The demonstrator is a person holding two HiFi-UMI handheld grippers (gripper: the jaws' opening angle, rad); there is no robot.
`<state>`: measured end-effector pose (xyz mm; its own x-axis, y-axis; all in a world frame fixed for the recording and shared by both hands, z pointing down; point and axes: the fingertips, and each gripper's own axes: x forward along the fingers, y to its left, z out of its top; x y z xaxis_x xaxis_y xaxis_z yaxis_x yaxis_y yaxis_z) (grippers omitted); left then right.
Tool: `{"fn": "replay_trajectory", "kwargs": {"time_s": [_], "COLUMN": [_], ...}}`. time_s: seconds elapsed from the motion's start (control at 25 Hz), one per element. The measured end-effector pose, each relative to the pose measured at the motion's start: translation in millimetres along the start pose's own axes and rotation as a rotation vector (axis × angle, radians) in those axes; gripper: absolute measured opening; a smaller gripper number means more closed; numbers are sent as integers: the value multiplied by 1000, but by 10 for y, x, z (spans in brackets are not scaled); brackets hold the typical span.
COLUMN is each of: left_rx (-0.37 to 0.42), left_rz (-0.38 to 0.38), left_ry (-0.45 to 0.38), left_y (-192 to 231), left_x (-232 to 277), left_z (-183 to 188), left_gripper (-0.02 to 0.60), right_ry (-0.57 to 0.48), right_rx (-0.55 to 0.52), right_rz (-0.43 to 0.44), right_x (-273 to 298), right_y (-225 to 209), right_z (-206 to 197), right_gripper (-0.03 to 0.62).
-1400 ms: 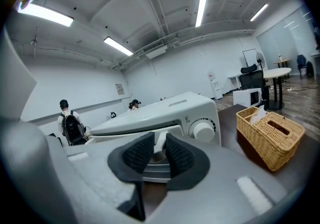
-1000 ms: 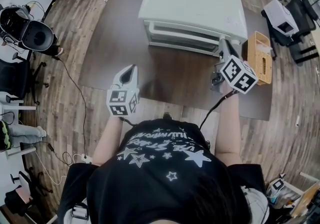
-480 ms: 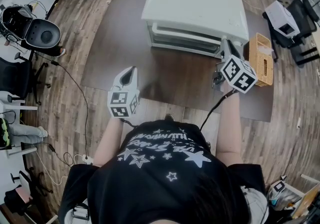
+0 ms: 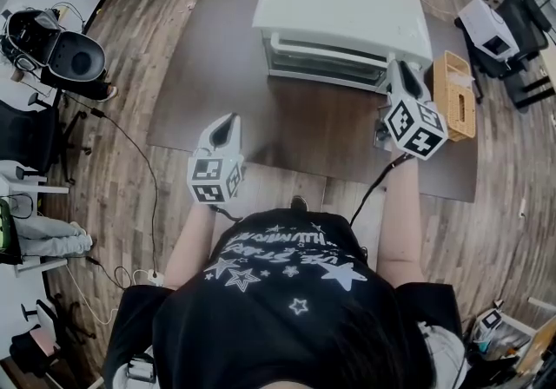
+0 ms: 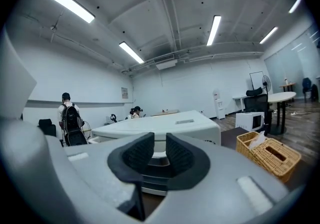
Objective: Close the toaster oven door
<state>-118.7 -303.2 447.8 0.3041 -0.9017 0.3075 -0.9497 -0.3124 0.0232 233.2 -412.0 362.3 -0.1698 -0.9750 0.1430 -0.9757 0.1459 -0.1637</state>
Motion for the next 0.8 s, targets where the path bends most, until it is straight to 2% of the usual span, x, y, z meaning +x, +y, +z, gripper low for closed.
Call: {"fn": "replay_trajectory", "kwargs": {"time_s": [0.2, 0.4, 0.52, 0.8], "left_rx": [7, 12, 14, 12], "left_rz": [-23, -49, -65, -94], "left_ry": [-8, -6, -1, 13], "left_y": [-14, -36, -35, 29], "left_x": [-207, -496, -733, -1388], "left_z": [-37, -134, -227, -513], "left_gripper": [9, 9, 9, 9], "right_ry": [19, 41, 50, 79], "right_rx": [-23, -28, -33, -33], "right_rz": [-5, -21, -37, -35], "right_x": [-276, -647, -912, -1530], "right_y": [158, 311, 422, 856], "right_z": [-123, -293, -383, -653], "right_gripper": [78, 33, 5, 3]}}
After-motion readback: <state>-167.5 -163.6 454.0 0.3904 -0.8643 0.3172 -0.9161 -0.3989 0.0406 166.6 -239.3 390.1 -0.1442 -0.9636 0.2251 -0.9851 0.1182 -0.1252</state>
